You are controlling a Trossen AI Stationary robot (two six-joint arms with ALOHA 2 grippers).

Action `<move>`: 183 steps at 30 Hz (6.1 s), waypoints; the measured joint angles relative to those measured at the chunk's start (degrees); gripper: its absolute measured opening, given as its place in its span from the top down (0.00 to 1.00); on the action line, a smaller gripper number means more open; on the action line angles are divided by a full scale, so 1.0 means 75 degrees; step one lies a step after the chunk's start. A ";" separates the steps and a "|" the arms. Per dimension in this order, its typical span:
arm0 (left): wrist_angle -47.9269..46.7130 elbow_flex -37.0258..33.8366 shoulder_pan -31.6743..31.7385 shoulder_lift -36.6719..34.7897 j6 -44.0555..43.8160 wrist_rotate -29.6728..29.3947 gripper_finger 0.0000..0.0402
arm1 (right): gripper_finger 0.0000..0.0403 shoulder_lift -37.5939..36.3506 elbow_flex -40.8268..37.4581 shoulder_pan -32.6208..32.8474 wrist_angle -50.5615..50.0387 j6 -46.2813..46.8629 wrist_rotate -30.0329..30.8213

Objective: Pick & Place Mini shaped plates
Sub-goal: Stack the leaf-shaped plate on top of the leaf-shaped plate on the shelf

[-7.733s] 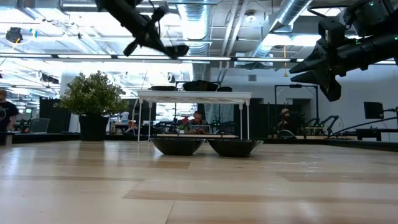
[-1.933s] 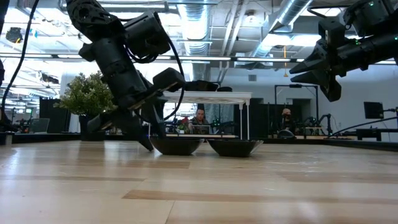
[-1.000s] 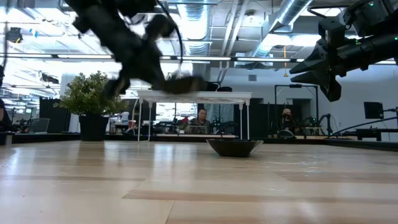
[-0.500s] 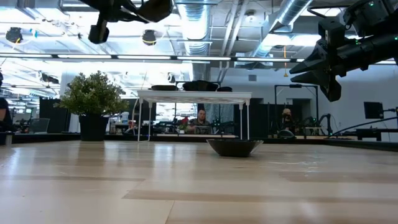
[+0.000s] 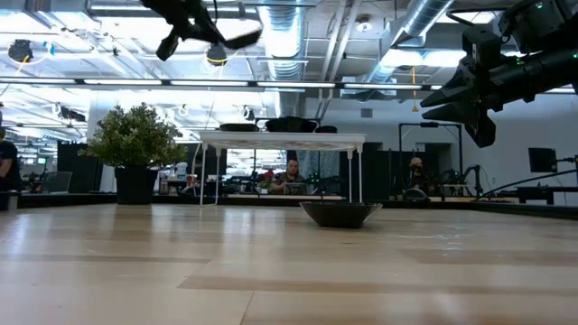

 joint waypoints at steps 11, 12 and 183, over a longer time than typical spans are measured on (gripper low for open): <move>-0.1513 0.2198 0.2236 0.2431 0.1459 0.1011 0.99 | 0.76 -0.0003 0.0002 0.0002 -0.0002 0.0000 0.0000; -0.1608 0.2310 0.2408 0.2619 0.1575 0.1179 0.99 | 0.76 -0.0003 0.0000 0.0001 -0.0003 0.0000 0.0000; 0.1342 0.1255 -0.4057 0.7261 -0.4282 -0.0059 0.52 | 0.76 -0.0003 0.0000 0.0003 -0.0577 -0.0070 0.0003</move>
